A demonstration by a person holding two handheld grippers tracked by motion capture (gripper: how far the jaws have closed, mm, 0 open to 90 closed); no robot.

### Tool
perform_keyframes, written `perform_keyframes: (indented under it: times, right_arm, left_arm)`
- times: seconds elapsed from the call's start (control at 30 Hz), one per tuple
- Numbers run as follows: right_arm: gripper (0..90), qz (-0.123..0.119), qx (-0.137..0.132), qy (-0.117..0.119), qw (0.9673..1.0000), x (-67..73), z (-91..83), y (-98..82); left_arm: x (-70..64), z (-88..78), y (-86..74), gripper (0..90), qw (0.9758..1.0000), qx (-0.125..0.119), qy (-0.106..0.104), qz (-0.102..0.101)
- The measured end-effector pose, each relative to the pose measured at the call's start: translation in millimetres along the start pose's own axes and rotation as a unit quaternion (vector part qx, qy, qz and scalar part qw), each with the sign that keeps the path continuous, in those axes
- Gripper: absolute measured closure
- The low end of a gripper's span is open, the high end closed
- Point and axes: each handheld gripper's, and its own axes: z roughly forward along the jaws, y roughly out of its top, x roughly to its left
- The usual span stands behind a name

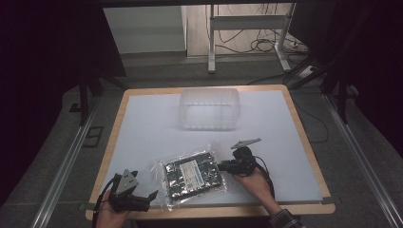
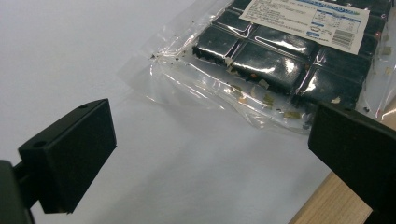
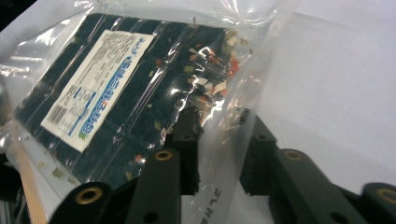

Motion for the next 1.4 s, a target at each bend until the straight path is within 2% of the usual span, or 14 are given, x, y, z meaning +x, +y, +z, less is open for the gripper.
perform_keyframes:
  times: [0.17,0.27,0.33,0.53,0.77,0.93,1.2,1.4]
  right_arm:
    - [87.5,0.016,-0.006,-0.011,0.9998,0.8,-1.8,1.4]
    - [89.1,0.022,-0.009,-0.027,0.9994,5.6,-1.4,3.2]
    - [89.2,0.015,-0.012,-0.031,0.9993,8.9,-3.7,5.5]
    - [89.2,0.024,-0.037,-0.011,0.9990,13.6,-15.5,13.4]
    - [89.2,0.024,-0.053,0.017,0.9981,21.1,-28.1,28.4]
    - [89.2,0.004,-0.070,0.025,0.9972,32.6,-41.2,42.9]
    - [89.2,-0.015,-0.079,0.044,0.9958,45.4,-61.8,66.3]
    - [89.2,-0.028,-0.086,0.057,0.9942,54.6,-77.1,83.0]
  left_arm:
    - [-0.1,0.0,0.1,0.7,1.0000,0.000,0.000,0.001]
    - [0.2,-0.4,0.1,0.8,1.0000,0.000,0.001,0.001]
    - [0.4,-0.6,0.1,0.8,1.0000,-0.001,0.001,0.001]
    - [0.9,-1.6,0.6,0.7,1.0000,-0.004,0.002,-0.001]
    - [0.9,-4.0,1.3,0.7,0.9998,-0.018,-0.001,0.000]
    - [-1.0,-8.2,2.7,0.7,0.9992,-0.040,-0.003,0.006]
    - [-0.6,-8.1,2.6,0.7,0.9992,-0.041,-0.001,0.007]
    - [0.0,-8.4,2.5,0.4,0.9989,-0.046,0.000,-0.001]
